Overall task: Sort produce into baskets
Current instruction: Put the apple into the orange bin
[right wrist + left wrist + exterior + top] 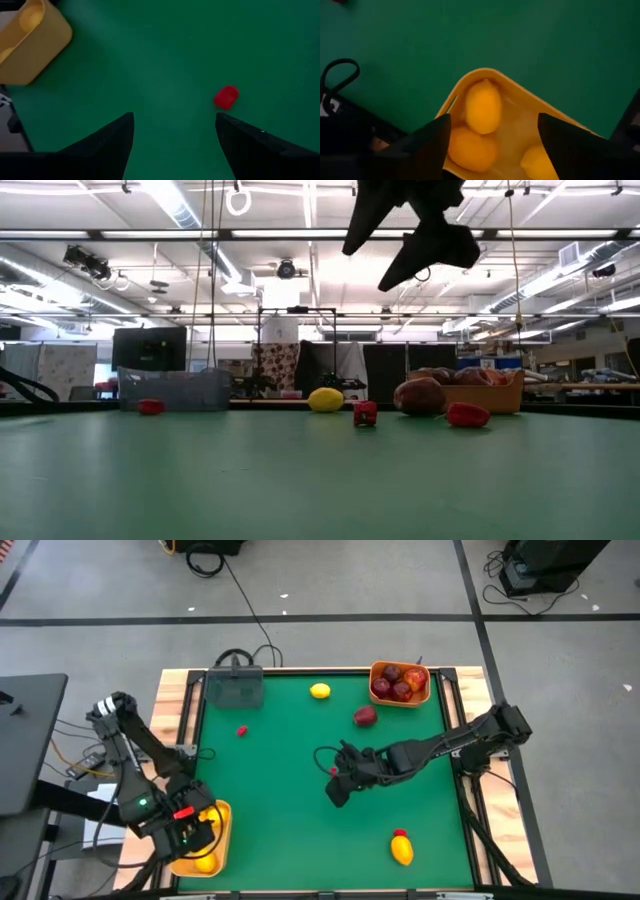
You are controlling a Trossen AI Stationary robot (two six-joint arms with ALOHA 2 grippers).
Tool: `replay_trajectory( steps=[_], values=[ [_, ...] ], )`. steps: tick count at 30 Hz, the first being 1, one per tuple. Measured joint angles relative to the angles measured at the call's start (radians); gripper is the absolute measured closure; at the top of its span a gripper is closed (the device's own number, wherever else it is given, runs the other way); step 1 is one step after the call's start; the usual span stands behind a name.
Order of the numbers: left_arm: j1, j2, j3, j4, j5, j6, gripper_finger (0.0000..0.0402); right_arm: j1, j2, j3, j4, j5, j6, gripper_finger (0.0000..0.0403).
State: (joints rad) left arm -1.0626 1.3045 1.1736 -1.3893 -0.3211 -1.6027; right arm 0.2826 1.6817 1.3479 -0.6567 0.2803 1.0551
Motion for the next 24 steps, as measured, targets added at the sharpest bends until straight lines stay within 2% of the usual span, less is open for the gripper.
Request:
replay_trajectory(
  steps=[3, 6, 9, 13, 18, 24],
  values=[
    [-0.008, 0.000, 0.000, -0.013, -0.013, 0.000, 0.0086, 0.023, 0.000, 0.000, -0.001, 0.007, 0.026, 0.0113],
    [-0.004, 0.000, 0.000, -0.012, -0.100, -0.005, 0.0086, 0.039, 0.000, 0.000, -0.004, 0.037, 0.000, 0.0113],
    [0.017, 0.000, 0.000, 0.030, -0.183, -0.005, 0.0092, 0.039, 0.000, 0.000, -0.004, 0.090, -0.119, 0.0113],
    [0.037, 0.000, 0.000, 0.070, -0.256, -0.002, 0.0104, -0.014, 0.000, 0.000, 0.010, 0.127, -0.353, 0.0113],
    [0.096, 0.000, 0.000, 0.073, -0.291, 0.019, 0.0119, -0.150, 0.000, 0.000, -0.005, 0.024, -0.445, 0.0113],
    [0.244, 0.000, 0.000, 0.146, -0.231, 0.213, 0.0126, -0.295, 0.000, 0.000, -0.048, -0.050, -0.557, 0.0113]
  ],
)
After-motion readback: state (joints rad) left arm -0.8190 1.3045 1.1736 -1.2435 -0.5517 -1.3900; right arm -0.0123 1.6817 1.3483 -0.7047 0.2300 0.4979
